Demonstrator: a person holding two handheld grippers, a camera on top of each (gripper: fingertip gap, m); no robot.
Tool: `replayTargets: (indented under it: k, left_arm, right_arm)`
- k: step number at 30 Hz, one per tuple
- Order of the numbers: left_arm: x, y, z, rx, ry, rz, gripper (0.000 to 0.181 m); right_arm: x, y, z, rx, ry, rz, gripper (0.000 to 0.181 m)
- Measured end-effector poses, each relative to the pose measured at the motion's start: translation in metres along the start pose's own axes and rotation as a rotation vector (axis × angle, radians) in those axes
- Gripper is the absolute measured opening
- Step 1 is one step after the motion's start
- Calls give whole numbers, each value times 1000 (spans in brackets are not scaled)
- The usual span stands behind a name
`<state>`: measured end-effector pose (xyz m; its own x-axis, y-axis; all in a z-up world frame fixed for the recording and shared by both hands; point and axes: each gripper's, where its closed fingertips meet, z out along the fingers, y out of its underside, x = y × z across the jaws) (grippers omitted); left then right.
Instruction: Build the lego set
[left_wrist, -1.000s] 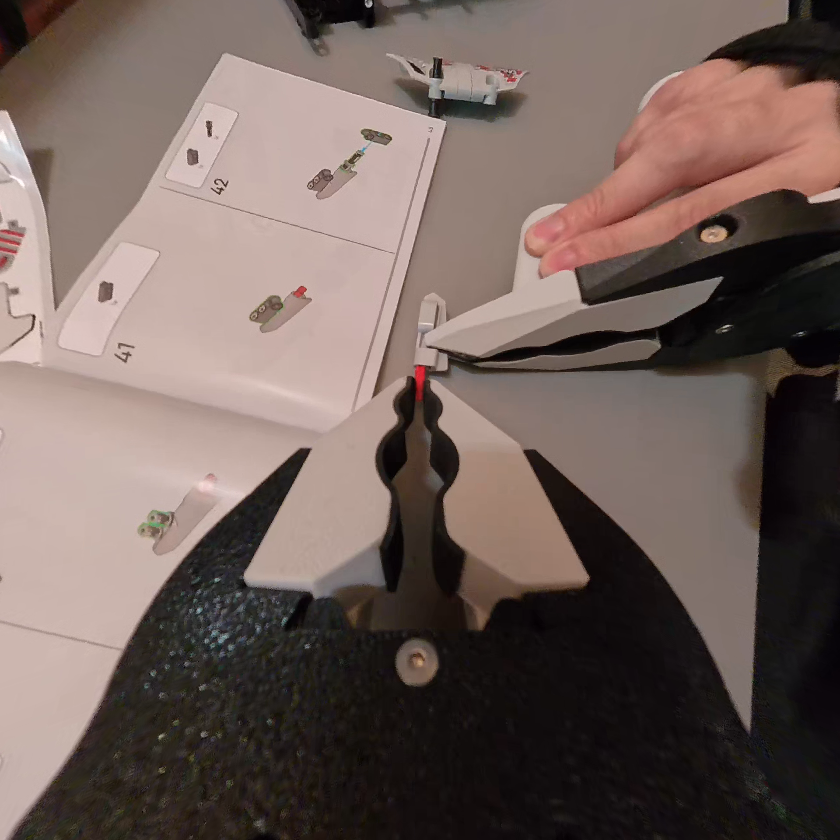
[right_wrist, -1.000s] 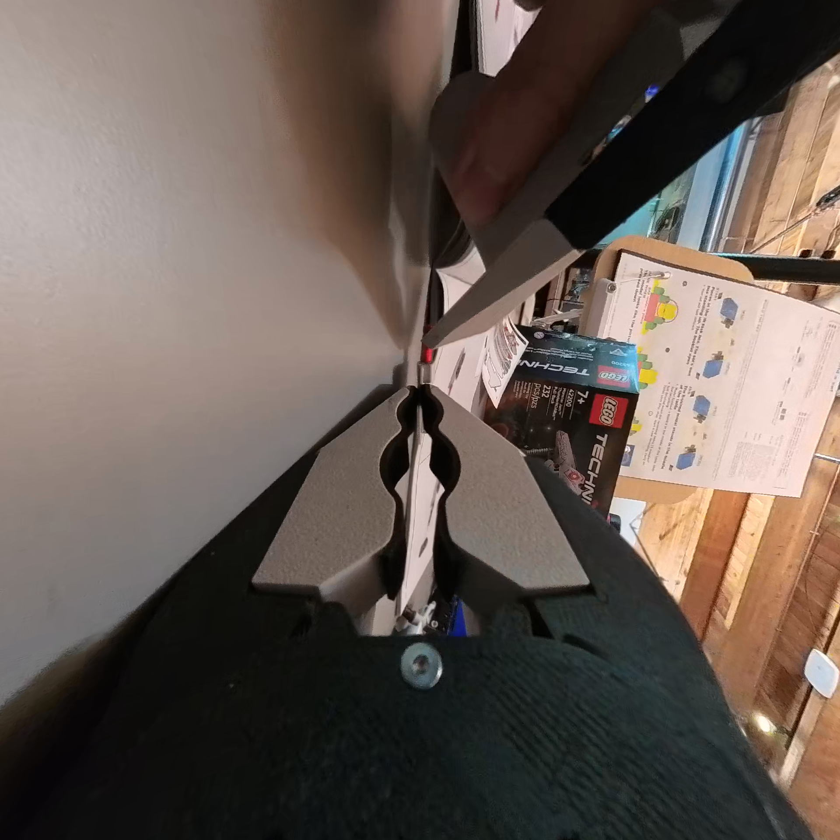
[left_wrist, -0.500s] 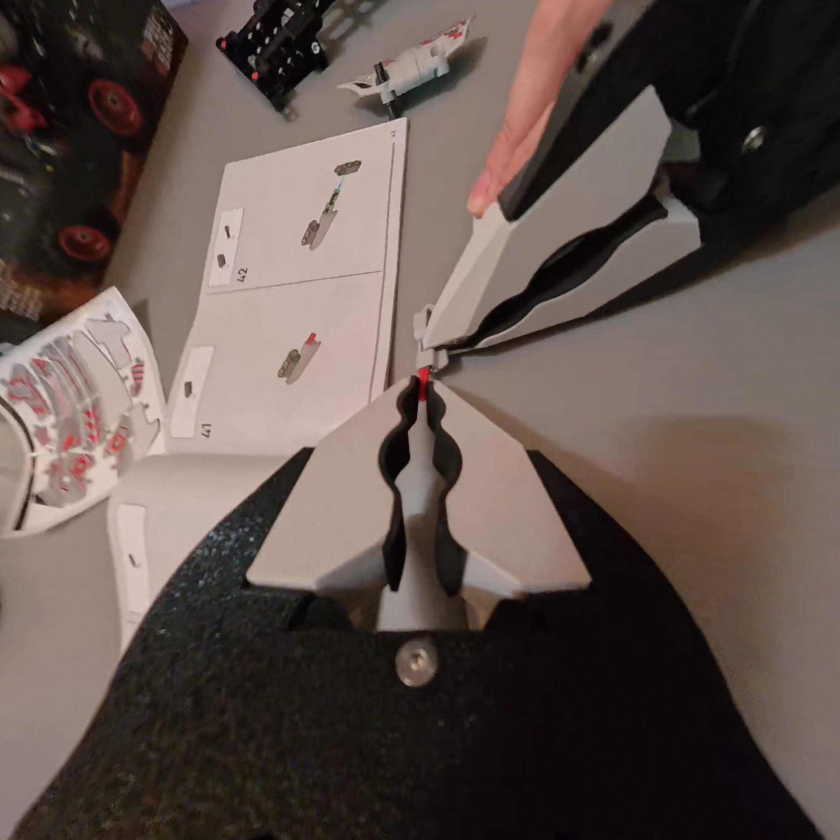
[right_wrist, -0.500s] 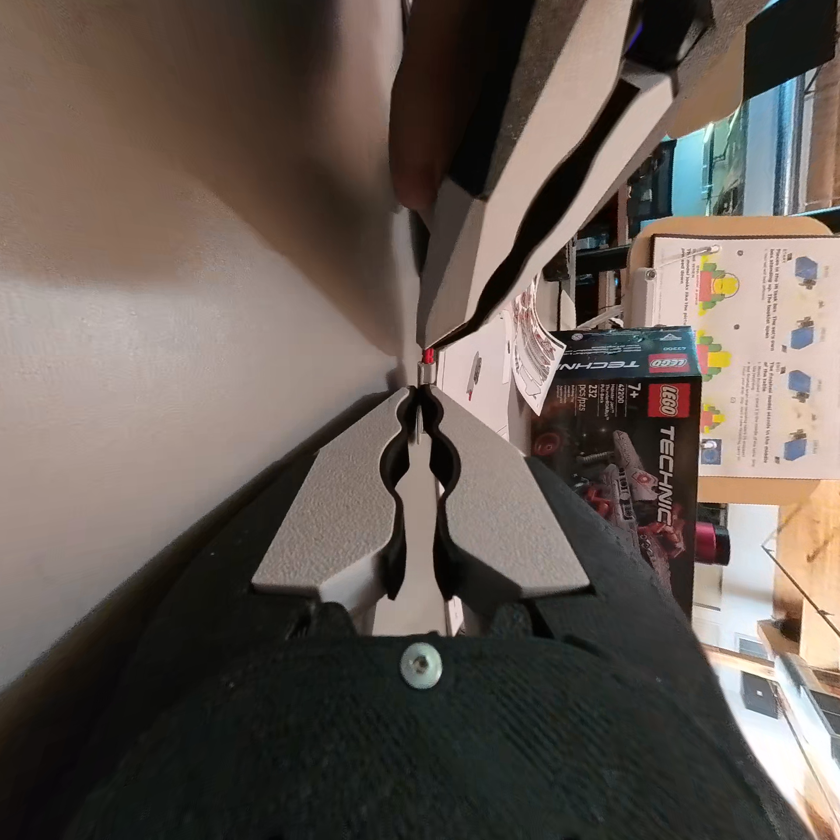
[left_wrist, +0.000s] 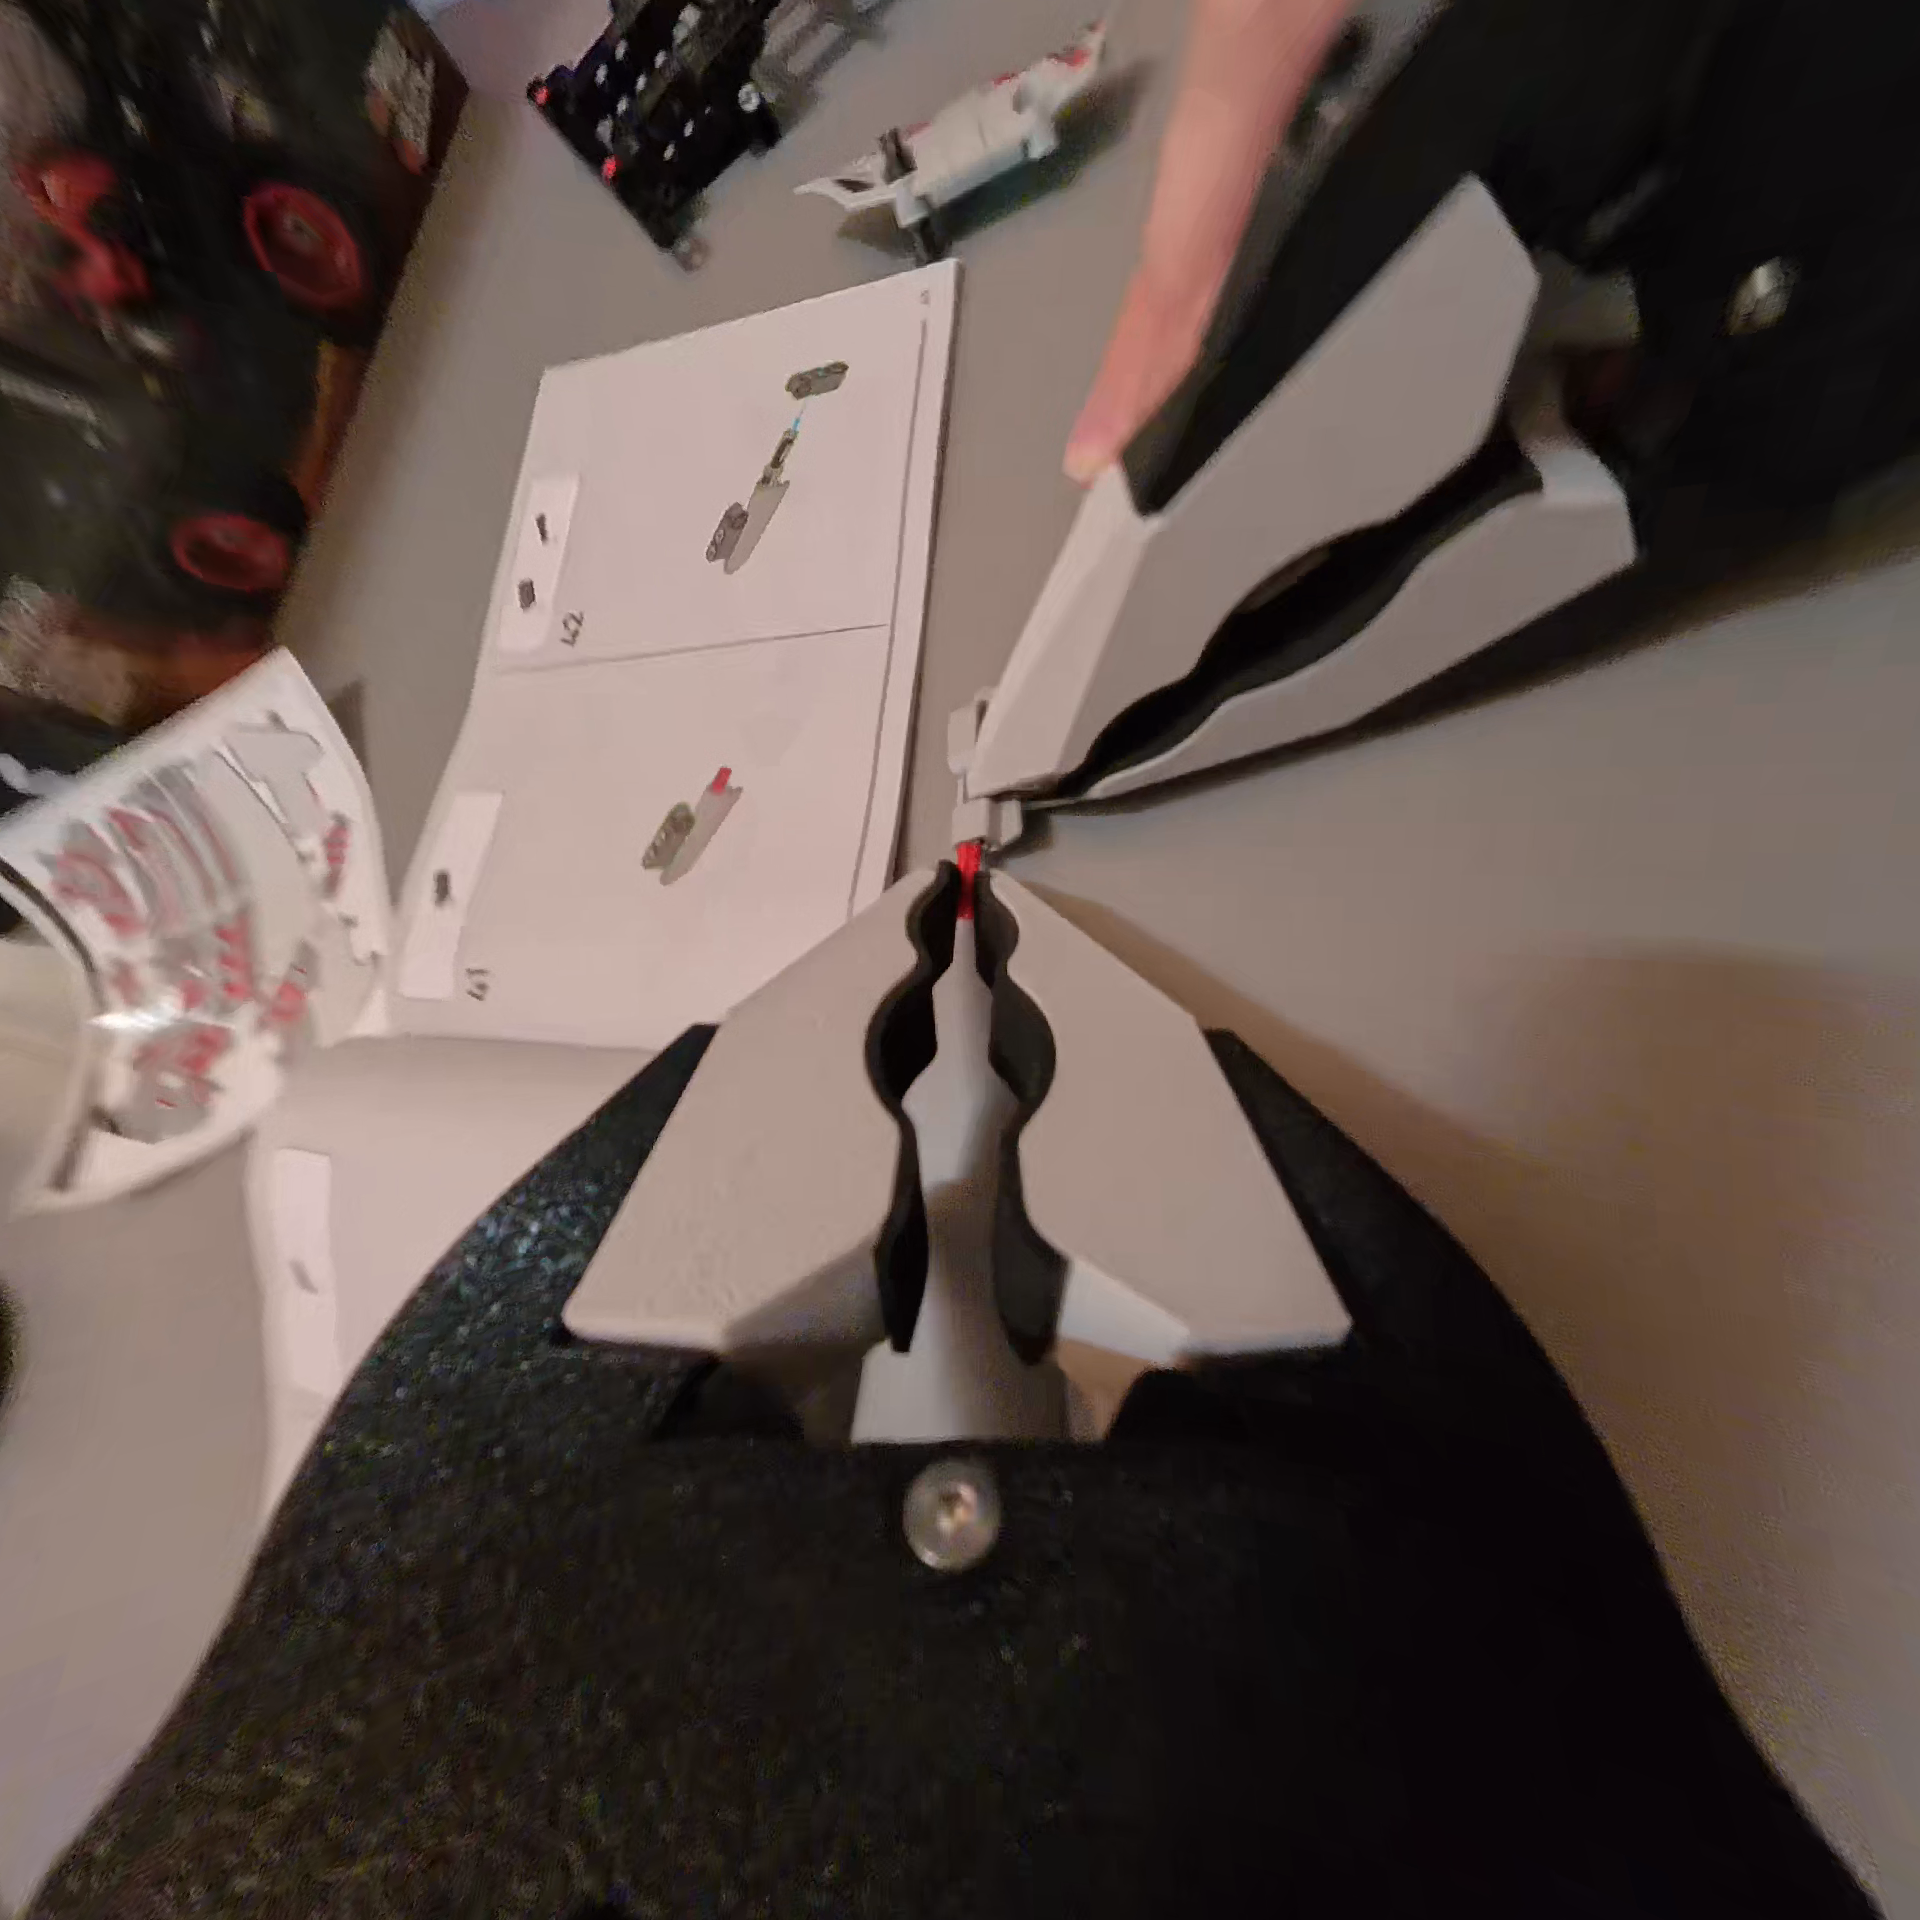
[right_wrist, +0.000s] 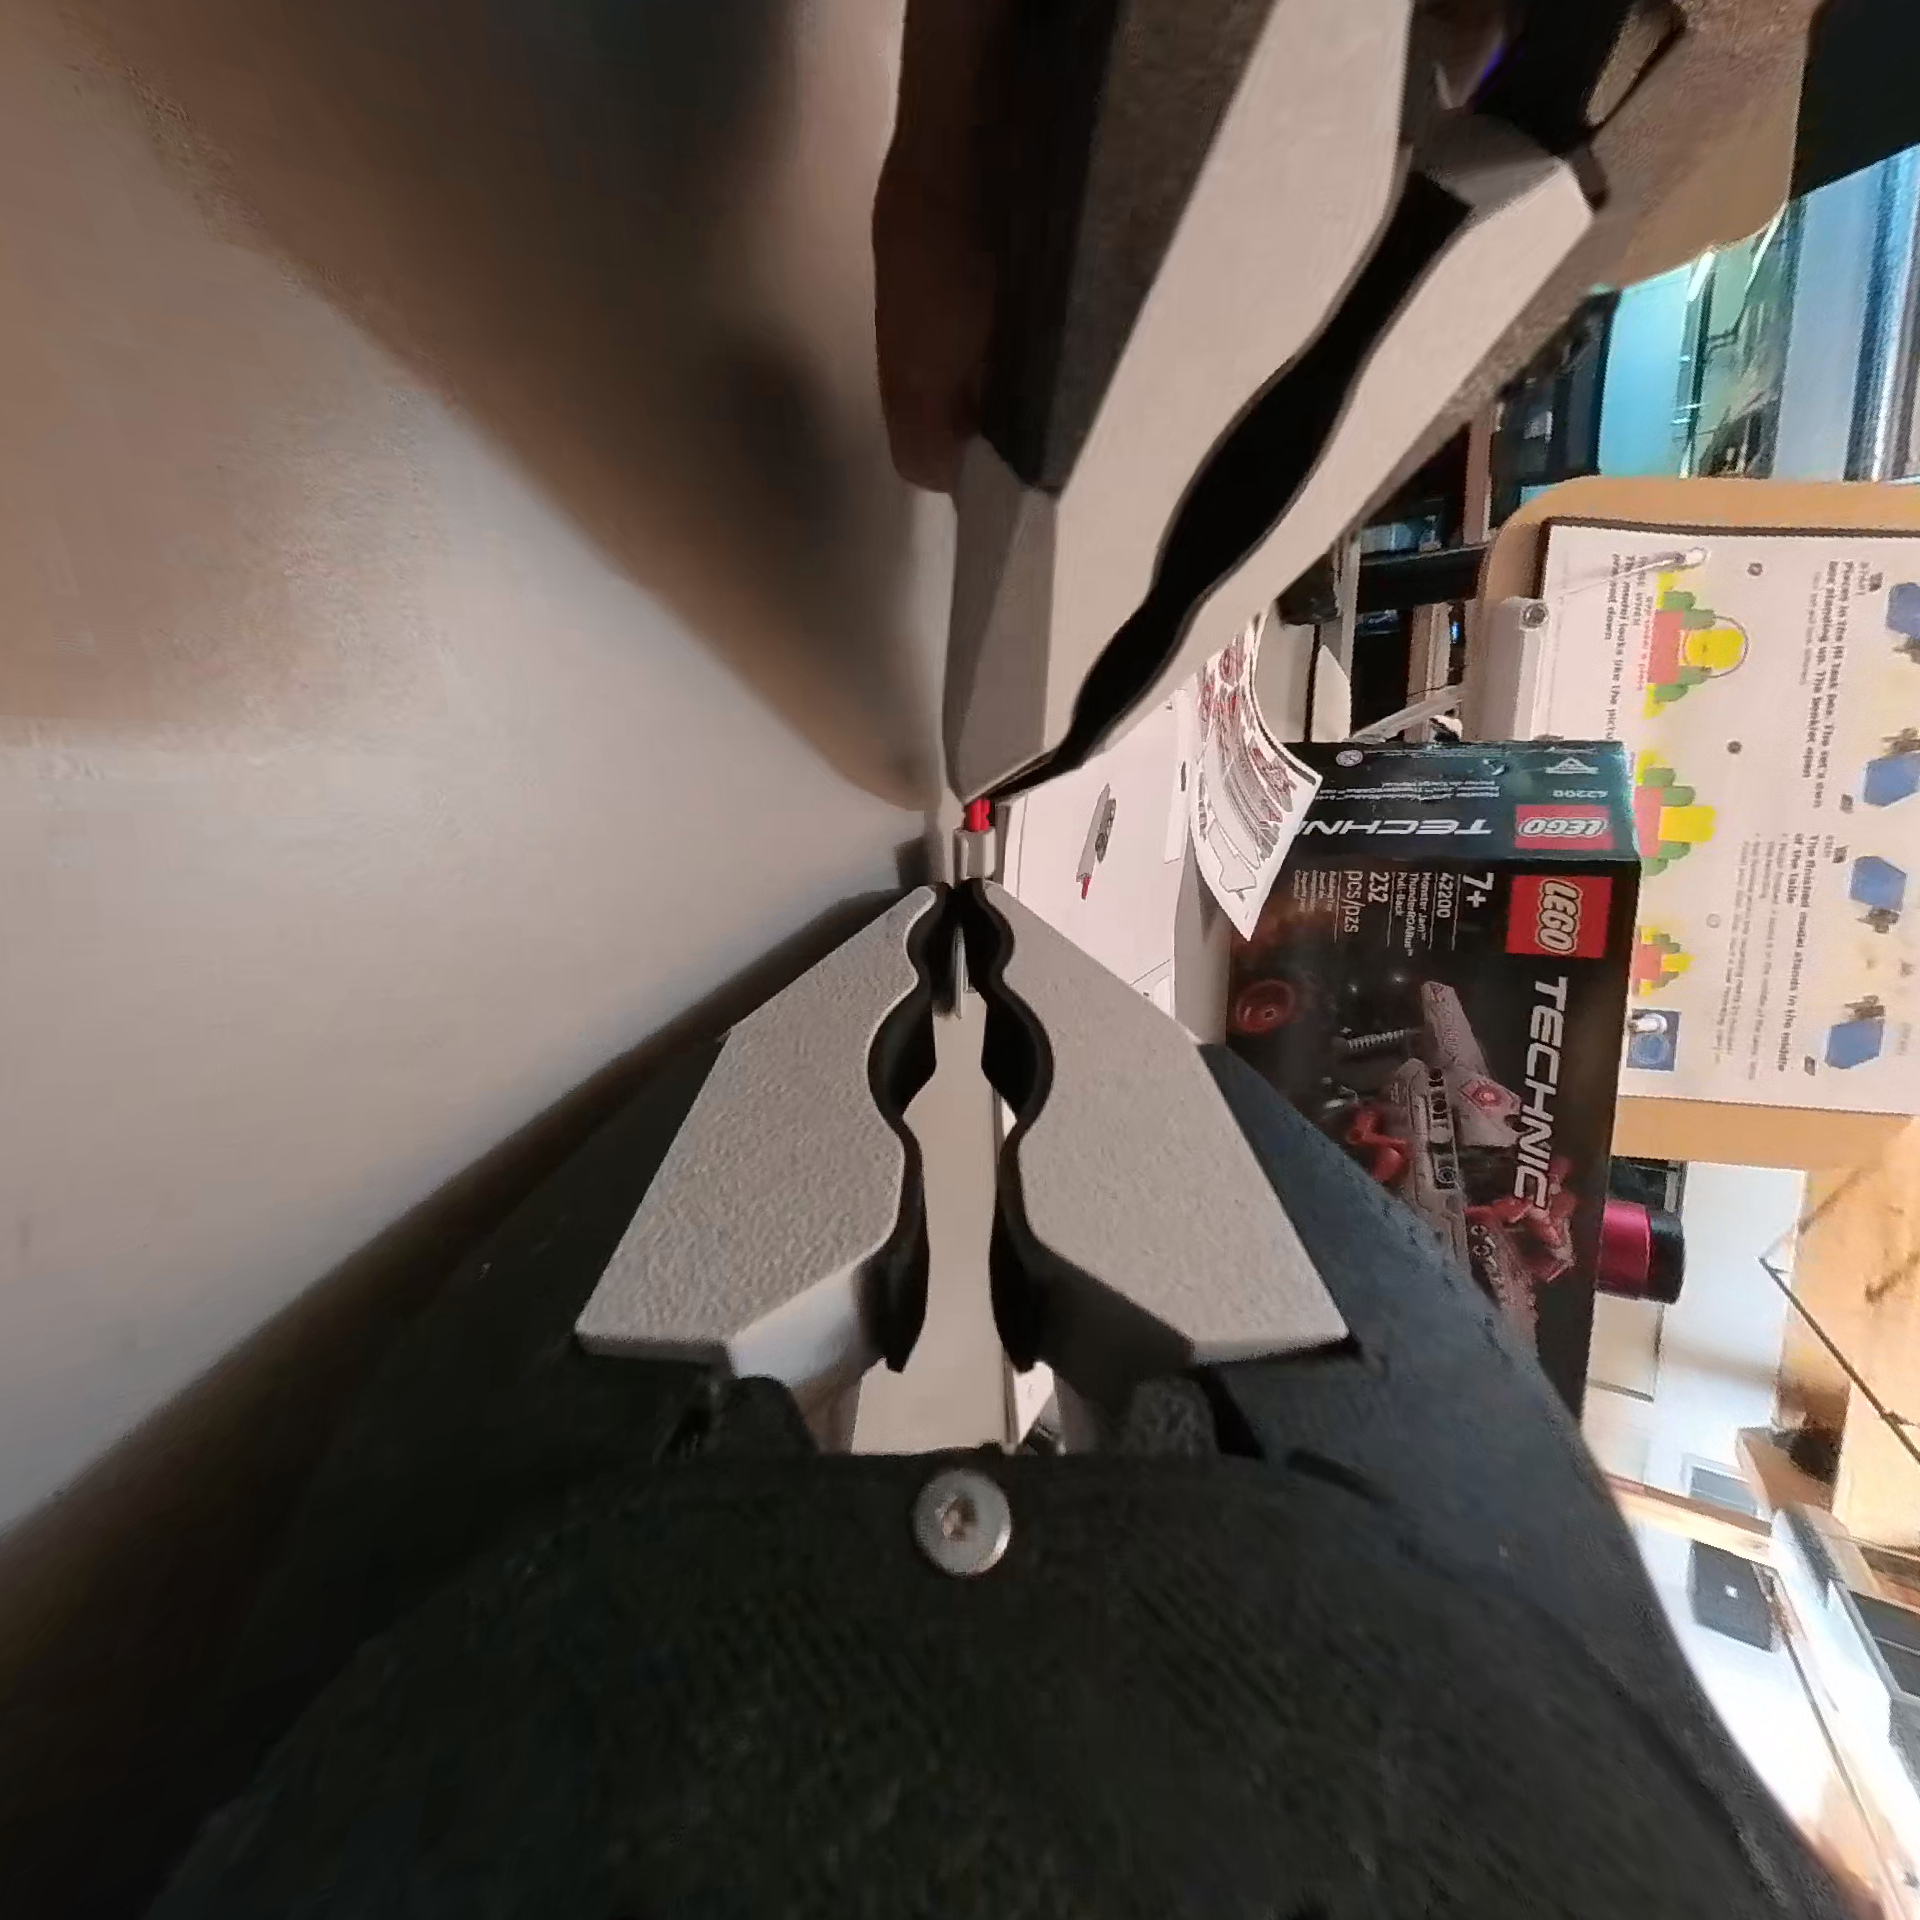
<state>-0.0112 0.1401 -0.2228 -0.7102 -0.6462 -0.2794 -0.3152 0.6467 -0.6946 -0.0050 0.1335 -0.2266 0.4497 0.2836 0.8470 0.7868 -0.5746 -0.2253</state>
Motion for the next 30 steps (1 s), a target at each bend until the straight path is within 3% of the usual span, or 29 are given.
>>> replayTargets:
  k: [5, 10, 13, 19, 27, 30]
  left_arm:
    - [-2, 0, 2, 7, 14, -144, 0]
    - [-3, -2, 3, -38, -91, 53, 0]
    - [-2, -3, 4, -57, -108, 79, 0]
    - [-1, -2, 3, 21, 21, -117, 0]
    - [-1, -2, 3, -15, -63, 102, 0]
    - [-2, -2, 4, 14, -11, -61, 0]
  right_arm:
    - [1, 2, 2, -82, 31, -64, 0]
    - [1, 4, 2, -118, 9, -89, 0]
    - [0, 4, 1, -144, -1, -115, 0]
    - [0, 2, 1, -69, 13, -74, 0]
    - [0, 0, 1, -41, 16, -60, 0]
    - [1, 1, 2, -74, 38, -117, 0]
